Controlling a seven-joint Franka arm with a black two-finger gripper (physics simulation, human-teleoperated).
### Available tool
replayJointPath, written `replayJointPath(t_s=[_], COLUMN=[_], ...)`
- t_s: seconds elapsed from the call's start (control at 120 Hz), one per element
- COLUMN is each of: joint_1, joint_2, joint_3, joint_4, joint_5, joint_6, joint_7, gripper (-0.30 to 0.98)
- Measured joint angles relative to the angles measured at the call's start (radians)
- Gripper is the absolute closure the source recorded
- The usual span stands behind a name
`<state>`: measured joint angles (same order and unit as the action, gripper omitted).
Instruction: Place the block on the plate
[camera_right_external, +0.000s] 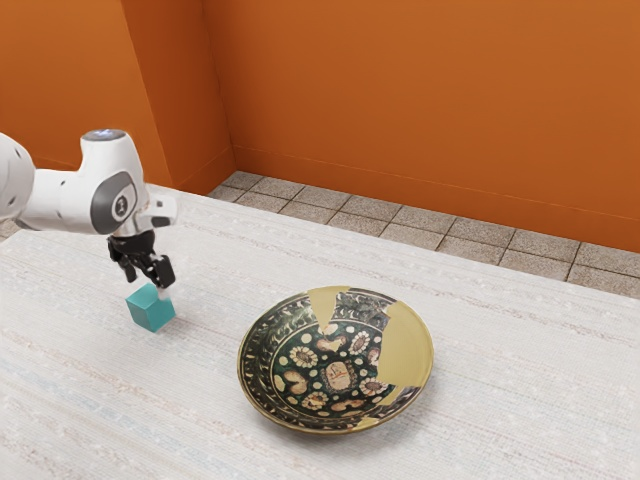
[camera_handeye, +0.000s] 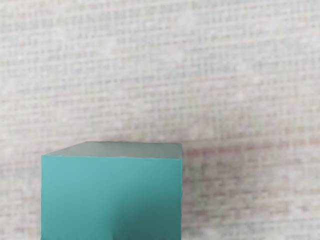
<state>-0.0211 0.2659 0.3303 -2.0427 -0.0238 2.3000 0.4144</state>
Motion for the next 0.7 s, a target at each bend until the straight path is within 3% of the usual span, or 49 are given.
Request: replayJointPath(t_s=[0.283, 0.517, 0.7], joint_1=[0.027, 0.035, 0.035], joint_2=[0.05, 0.083, 0.092], joint_3=[0.007, 0.007, 0.007], joint_4=[-0.017, -0.025, -0.03], joint_5=[-0.052, -0.135, -0.152], joint_6=[0.101, 0.145, 0.155], joint_7=[0.1, 0.145, 0.158], gripper=[0.0, 0.0, 0.03])
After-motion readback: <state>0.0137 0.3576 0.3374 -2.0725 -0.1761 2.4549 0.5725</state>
